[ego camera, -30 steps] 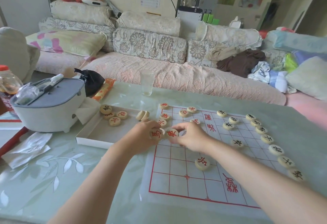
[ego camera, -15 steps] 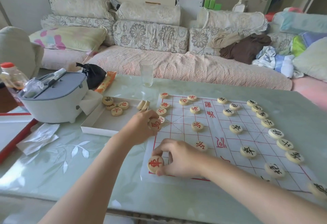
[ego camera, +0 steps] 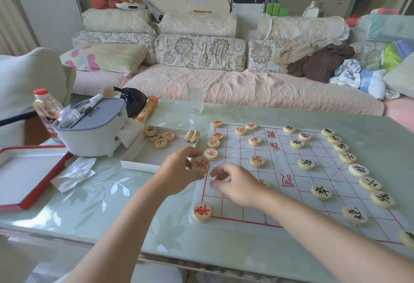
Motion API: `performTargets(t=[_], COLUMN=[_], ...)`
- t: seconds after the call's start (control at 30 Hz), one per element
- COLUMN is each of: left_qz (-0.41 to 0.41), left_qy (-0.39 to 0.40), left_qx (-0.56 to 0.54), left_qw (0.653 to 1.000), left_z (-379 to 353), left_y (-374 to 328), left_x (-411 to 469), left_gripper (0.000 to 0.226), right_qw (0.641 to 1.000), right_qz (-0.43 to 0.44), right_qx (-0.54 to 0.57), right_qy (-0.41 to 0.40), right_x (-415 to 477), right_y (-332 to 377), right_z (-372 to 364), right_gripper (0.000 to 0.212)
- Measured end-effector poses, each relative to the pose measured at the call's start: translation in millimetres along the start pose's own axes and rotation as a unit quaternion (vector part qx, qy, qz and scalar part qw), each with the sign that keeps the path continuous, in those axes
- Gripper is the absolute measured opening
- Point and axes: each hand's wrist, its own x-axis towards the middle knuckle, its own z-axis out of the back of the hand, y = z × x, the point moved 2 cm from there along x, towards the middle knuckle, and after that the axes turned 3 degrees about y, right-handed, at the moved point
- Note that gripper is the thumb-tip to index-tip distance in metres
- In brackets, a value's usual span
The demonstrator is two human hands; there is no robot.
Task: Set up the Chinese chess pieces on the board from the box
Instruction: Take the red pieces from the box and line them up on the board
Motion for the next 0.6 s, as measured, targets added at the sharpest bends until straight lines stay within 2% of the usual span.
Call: performTargets(t=[0.07, 0.13, 0.27, 0.4, 0.6], left_qz=[-0.006, -0.012, -0.019, 0.011, 0.035], left_qy=[0.010, 0.027, 0.059, 0.103, 0.102], left_qx=[-0.012, -0.025, -0.053, -0.132, -0.169], left_qw=[1.000, 0.999, 0.997, 0.986, 0.980], left_z=[1, 0, -7, -10, -10], left_y=[-5, -9, -17, -17, -18], left_x=[-5, -8, -7, 2, 25], left_gripper=[0.051, 0.050, 0.049, 0.045, 0.034], right_qw=[0.994, 0.979, 0.963, 0.960, 0.983], right_qz=[-0.032, -0.050, -0.038, -0.027, 0.045], right_qx=[0.104, 0.199, 0.265, 0.272, 0.150], right_qy=[-0.019, -0.018, -0.035, -0.065, -0.096], right_x=[3, 4, 9, 15, 23], right_y=[-1, 0, 2, -3, 2], right_z=[3, 1, -4, -1, 16], right_gripper=[0.018, 0.022, 0.025, 0.032, 0.042])
